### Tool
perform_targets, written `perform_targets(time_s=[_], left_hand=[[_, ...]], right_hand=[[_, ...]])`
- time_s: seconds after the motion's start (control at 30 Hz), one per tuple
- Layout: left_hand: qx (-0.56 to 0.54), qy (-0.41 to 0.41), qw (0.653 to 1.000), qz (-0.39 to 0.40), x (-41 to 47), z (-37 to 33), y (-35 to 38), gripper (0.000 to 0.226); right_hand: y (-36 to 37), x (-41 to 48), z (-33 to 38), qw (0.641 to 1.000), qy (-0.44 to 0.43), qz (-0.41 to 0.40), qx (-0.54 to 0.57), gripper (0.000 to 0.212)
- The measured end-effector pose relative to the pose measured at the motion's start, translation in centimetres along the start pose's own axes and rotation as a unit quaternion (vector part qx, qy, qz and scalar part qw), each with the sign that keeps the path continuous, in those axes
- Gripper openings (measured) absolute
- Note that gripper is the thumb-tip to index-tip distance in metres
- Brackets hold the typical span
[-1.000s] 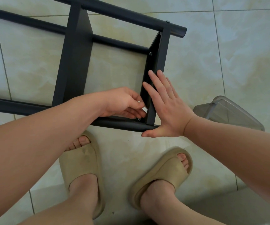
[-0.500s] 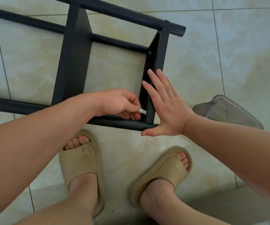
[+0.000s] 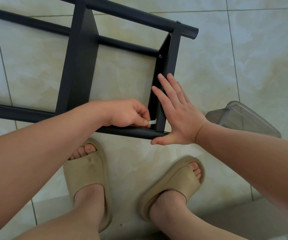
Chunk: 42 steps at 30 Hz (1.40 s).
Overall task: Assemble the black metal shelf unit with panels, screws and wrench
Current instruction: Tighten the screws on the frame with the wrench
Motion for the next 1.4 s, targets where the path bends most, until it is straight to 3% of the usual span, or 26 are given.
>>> perform_targets(time_s=[0.2, 0.4, 0.63, 0.8, 0.97, 1.3, 1.4], left_hand=[[0.036, 0.005, 0.999, 0.012, 0.0, -0.3, 0.0, 0.017], [0.01, 0.016, 0.999, -0.028, 0.1, -0.3, -0.6, 0.014], [0.082, 0.023, 0.994, -0.073, 0.3, -1.4, -1.2, 0.017], [-0.035, -0.02, 0.997, -0.06, 0.5, -1.2, -0.4, 0.013], [-0.213, -0.079, 0.973, -0.049, 0.6, -1.1, 0.0, 0.007], [-0.322, -0.103, 0.936, -0.093, 1.2, -1.0, 0.3, 0.008], [-0.313, -0.097, 0.941, -0.086, 1.1, -0.9, 0.3, 0.006]], right_hand=[[0.0, 0.0, 0.0, 1.0, 0.0, 0.002, 0.002, 0.131], [0.0, 0.0, 0.0, 1.0, -0.001, 0.0, 0.002, 0.131], [0.0, 0.0, 0.0, 1.0, -0.002, 0.0, 0.004, 0.13], [0.0, 0.0, 0.0, 1.0, -0.002, 0.001, 0.006, 0.13], [0.1, 0.0, 0.0, 1.0, -0.003, -0.001, 0.006, 0.13], [0.1, 0.0, 0.0, 1.0, -0.002, -0.002, 0.006, 0.13], [0.0, 0.0, 0.0, 1.0, -0.003, -0.004, 0.006, 0.13]])
Point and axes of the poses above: each hand's wrist, its own x-axis towards the middle knuckle, its own y-axis out of the palm, z = x × y, the point moved 1 cm from there along x, towards the middle knuckle, and after that the axes turned 8 degrees about -z, right-handed, at the moved point
